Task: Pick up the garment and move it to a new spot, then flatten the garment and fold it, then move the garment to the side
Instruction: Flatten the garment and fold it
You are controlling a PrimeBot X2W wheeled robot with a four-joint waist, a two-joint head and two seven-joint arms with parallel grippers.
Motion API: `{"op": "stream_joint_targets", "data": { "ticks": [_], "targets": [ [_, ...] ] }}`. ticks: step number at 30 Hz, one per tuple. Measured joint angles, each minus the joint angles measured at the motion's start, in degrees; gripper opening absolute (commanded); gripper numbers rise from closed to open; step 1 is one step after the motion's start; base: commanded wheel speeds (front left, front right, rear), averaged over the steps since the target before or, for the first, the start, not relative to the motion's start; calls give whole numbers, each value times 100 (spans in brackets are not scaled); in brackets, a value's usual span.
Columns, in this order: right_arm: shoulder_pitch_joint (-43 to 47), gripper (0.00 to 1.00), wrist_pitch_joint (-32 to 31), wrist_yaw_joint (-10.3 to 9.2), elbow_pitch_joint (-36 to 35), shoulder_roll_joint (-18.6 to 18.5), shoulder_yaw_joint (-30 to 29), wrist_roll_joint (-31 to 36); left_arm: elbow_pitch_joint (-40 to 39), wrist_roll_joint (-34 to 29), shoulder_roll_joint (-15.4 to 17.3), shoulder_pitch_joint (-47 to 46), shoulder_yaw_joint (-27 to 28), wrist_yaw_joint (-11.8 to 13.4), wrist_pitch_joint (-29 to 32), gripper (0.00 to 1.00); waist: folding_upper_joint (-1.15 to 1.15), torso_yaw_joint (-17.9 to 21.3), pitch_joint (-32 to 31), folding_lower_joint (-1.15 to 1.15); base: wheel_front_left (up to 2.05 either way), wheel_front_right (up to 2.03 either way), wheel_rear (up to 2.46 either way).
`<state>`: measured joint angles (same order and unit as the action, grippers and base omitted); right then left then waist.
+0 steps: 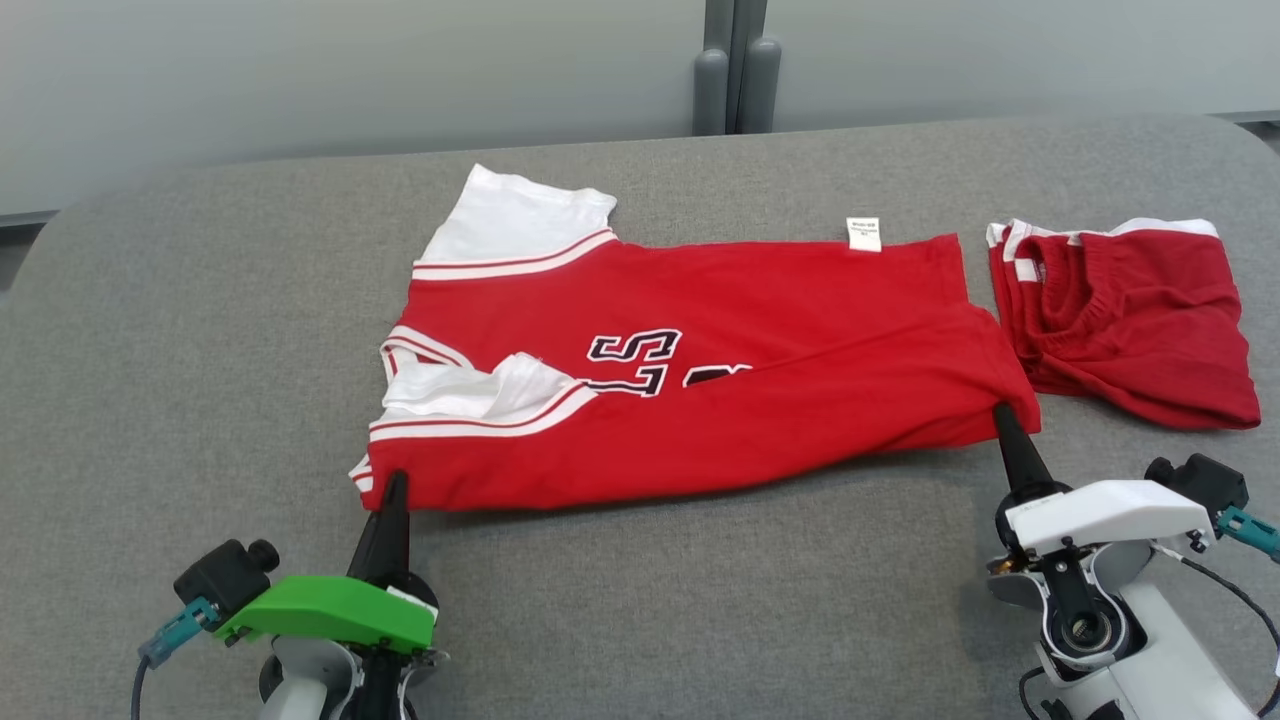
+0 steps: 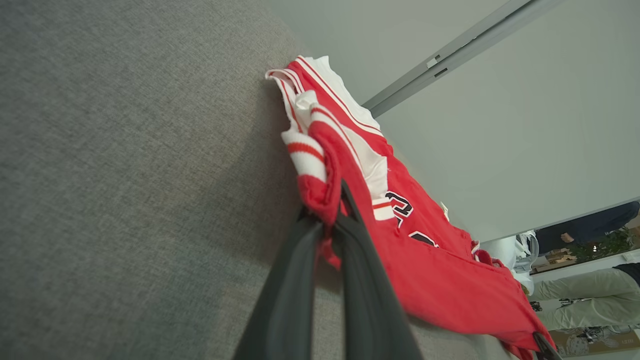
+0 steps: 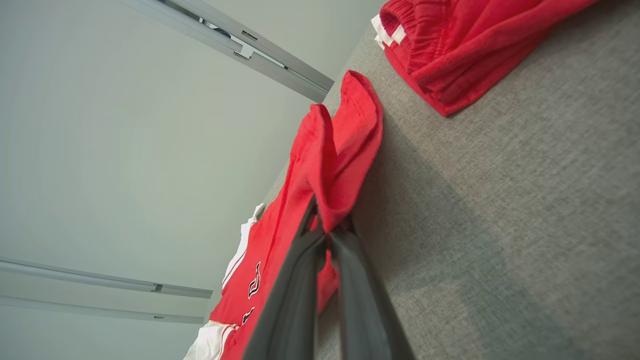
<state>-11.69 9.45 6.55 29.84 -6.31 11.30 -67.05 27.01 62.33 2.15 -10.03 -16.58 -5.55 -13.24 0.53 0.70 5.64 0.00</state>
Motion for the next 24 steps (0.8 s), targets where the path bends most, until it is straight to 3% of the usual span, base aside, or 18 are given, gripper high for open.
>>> {"op": "stream_joint_targets", "data": {
  "ticks": [15, 20, 24],
  "targets": [
    [1361, 0, -606, 16, -1173, -488, 38, -353, -1300, -19, 330, 1239, -66, 2, 11, 0, 0, 31, -392, 0, 0, 0, 0],
    [1596, 0, -854, 14, -1437, -605, 85, -421, -1628, -116, 438, 1422, -218, 108, 143, 0, 0, 4, -407, 0, 0, 0, 0],
    [1809, 0, -989, -118, -1506, -726, 104, -421, -1734, -218, 514, 1631, -235, 216, 255, 0, 0, -6, -401, 0, 0, 0, 0]
  ]
}}
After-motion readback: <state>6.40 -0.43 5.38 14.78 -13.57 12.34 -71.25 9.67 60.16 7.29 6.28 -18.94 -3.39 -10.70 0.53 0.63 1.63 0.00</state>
